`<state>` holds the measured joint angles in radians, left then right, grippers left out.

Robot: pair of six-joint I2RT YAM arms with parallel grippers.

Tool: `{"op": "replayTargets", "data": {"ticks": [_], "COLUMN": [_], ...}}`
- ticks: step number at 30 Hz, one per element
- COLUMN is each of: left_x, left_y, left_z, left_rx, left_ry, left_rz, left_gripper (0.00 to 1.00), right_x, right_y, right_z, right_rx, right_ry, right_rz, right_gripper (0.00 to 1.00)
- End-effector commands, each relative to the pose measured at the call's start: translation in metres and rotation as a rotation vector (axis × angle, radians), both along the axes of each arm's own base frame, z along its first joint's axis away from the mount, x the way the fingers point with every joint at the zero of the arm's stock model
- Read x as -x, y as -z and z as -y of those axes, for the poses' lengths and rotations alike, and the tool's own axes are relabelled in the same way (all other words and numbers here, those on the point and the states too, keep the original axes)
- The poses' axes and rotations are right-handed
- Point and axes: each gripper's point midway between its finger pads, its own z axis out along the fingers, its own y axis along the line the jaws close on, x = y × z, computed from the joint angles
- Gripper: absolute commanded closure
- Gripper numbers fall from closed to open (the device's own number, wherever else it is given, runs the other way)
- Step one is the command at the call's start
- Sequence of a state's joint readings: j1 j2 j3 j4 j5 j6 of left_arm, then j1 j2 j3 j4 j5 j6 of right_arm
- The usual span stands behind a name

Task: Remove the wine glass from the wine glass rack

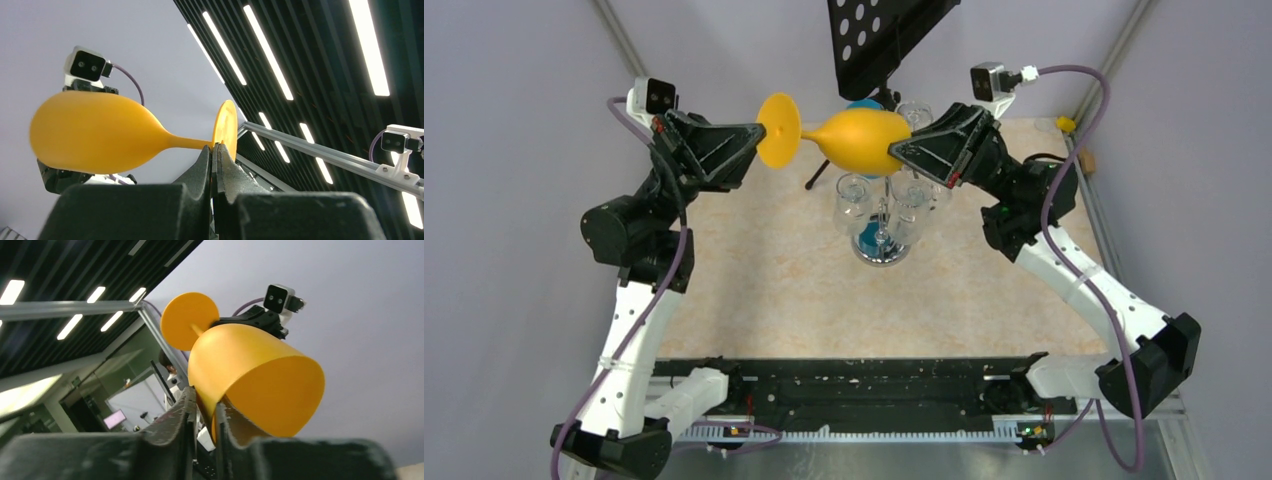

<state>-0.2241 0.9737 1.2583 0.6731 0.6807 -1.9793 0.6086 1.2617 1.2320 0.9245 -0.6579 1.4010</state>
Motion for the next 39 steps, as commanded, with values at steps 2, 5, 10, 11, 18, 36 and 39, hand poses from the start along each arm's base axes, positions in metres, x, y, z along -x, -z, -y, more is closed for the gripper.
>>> {"op": "replayTargets", "data": {"ticks": [2,5,10,11,18,36,39], "left_x": [0.015,0.015,0.015,0.013,-0.015,-0.101,-0.108], "left_y": [-0.010,-0.009,-0.005,-0.003,0.025,0.129,0.141], "left_z": [-0.004,-0.002,0.000,0.001,0.009,0.005,0.001], "left_rx": [0.015,-0.013,-0.060,-0.072,-0.238,-0.742,-0.809], "left_ry": [-0.022,-0.063,-0.115,-0.128,-0.248,-0.497,-0.524], "left_rz": [0.081,0.101,0.140,0.141,0.102,-0.061,-0.091], "left_gripper": [1.00,0.87,0.44,0.38,0.21,0.19,0.19], "right_x": [0.033,0.034,0.036,0.038,0.014,-0.071,-0.086], "right_y": [-0.035,-0.039,-0.047,-0.051,-0.053,0.073,0.101], "right_z": [0.017,0.020,0.027,0.031,0.056,0.220,0.224], "right_rx": [-0.098,-0.113,-0.117,-0.113,0.042,0.760,0.944], "right_ry": [-0.028,-0.011,0.077,0.110,0.512,1.519,1.567], "right_rz": [0.142,0.152,0.184,0.199,0.220,-0.239,-0.273], "right_gripper": [1.00,1.00,1.00,1.00,1.00,1.00,1.00]}}
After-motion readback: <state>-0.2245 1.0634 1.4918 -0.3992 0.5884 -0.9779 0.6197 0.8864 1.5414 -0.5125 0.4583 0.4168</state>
